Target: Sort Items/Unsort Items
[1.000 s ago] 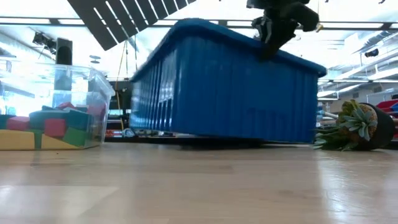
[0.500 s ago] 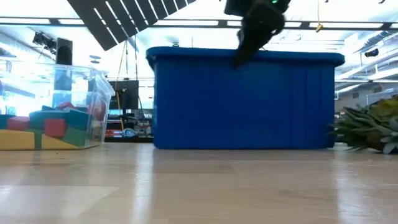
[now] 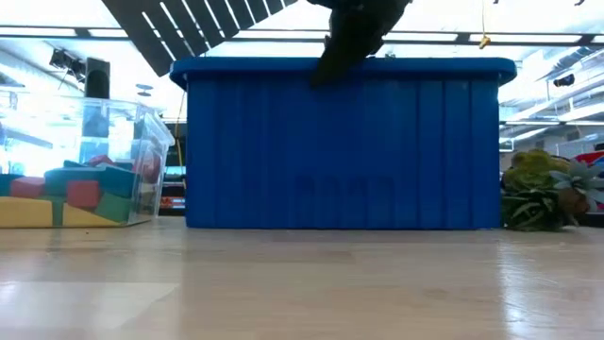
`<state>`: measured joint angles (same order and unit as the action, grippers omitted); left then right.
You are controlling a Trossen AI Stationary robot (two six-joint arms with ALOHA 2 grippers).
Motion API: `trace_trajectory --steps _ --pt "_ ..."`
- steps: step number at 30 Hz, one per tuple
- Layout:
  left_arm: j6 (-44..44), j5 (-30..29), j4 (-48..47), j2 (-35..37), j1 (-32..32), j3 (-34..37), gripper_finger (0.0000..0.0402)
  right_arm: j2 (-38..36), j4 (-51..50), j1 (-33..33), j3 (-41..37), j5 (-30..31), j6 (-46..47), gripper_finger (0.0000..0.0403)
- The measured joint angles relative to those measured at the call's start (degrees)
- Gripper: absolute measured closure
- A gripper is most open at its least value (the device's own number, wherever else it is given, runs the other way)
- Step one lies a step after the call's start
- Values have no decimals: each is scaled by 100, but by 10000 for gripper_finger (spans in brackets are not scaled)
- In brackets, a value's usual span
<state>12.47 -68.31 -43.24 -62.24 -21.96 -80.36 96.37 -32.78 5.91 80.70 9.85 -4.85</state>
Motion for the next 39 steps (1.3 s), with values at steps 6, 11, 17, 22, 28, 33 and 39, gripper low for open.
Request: trace_trajectory --steps 6,11,17,22,28,33,39 --pt "14 98 249 0 67 -3 387 -562 -372 122 302 120 -30 128" --pt "65 1237 557 -23 487 -395 387 -1335 -761 135 682 415 -151 110" --pt "256 2749 312 -266 1468 -1200 387 -2335 -676 -157 995 1138 -407 124" --pt "260 4382 -417 -596 2283 -1678 387 -2932 -298 -533 1131 1128 -854 136" --pt "246 5431 -1333 -1063 2842 -1868 387 -3325 -273 -846 1129 701 -1086 145" --pt "376 6141 -1488 -1357 3073 -1875 387 -3268 -303 -861 1129 277 -983 152" --pt "540 6375 -1508 -1651 3237 -1902 387 -2915 -389 -987 1122 148 -1050 162"
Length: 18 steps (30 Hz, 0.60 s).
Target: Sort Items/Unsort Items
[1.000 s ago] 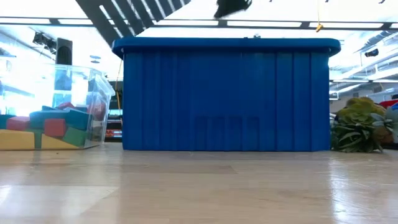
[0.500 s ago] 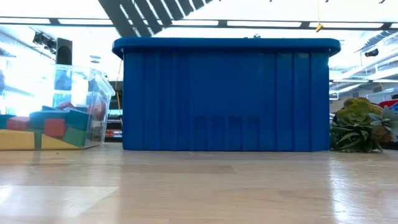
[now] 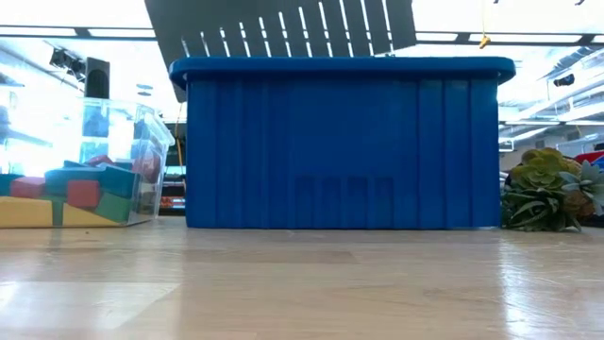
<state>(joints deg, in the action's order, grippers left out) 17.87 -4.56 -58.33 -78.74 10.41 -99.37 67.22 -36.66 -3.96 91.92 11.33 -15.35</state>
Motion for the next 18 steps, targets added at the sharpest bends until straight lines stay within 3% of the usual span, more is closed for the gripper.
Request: trace_trajectory --steps 10,14,18 --pt "21 79 -54 -37 13 -321 387 8 -637 -361 -4 -768 115 208" --pt "142 105 -63 -125 11 -317 387 17 -557 -457 -12 -1108 115 267" --pt "146 120 -38 -155 16 -317 387 19 -422 -570 -70 -1113 72 359"
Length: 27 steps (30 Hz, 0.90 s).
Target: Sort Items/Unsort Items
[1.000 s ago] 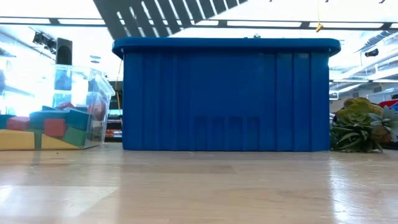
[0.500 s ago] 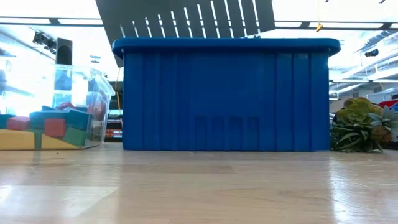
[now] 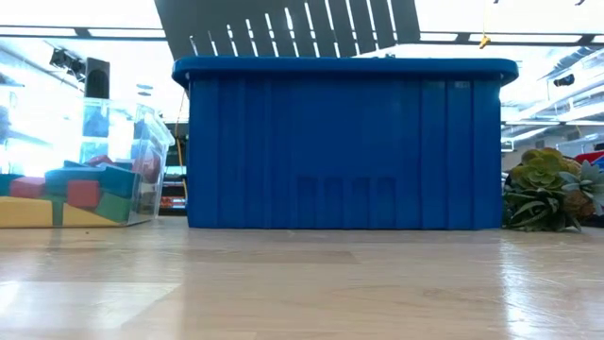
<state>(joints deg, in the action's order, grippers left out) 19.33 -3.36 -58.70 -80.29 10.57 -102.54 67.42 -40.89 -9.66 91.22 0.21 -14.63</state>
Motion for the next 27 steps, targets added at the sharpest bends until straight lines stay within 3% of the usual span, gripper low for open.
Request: trace_trajectory --steps 2,6,15,20,27 --pt "1 -42 41 -7 4 0 387 -1 3 -30 -2 -31 -117 389" --pt "-12 -507 206 -15 -5 1 376 -40 17 -194 -2 -24 -198 392" --pt "137 -744 156 113 161 -22 263 -615 -431 -770 -19 -12 -195 399" --pt "149 -745 243 362 496 -11 235 -1222 -428 -1057 -272 -135 -67 401" --pt "50 32 1405 906 1229 1064 234 -1948 290 -1347 -1147 -430 196 401"
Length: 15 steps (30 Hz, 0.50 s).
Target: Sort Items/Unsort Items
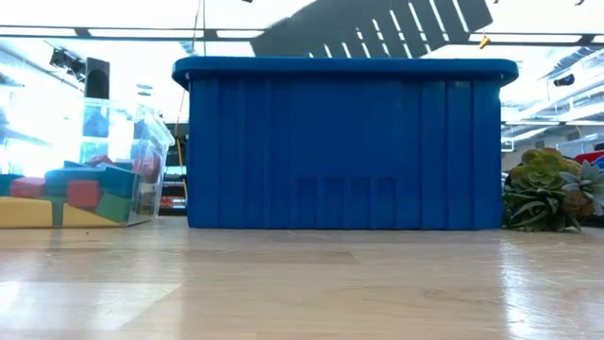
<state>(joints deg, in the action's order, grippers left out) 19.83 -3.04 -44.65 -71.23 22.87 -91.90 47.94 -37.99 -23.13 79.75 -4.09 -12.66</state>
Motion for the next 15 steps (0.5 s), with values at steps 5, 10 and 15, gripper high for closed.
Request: trace_trajectory --steps 5,10,15 --pt "-91 196 659 316 290 830 234 -190 261 -120 -379 -142 50 402" --pt "13 144 1335 336 584 1493 234 -179 296 -140 -390 -354 81 402" --pt "104 514 2132 333 995 1941 234 -226 302 -140 -392 -385 114 403"
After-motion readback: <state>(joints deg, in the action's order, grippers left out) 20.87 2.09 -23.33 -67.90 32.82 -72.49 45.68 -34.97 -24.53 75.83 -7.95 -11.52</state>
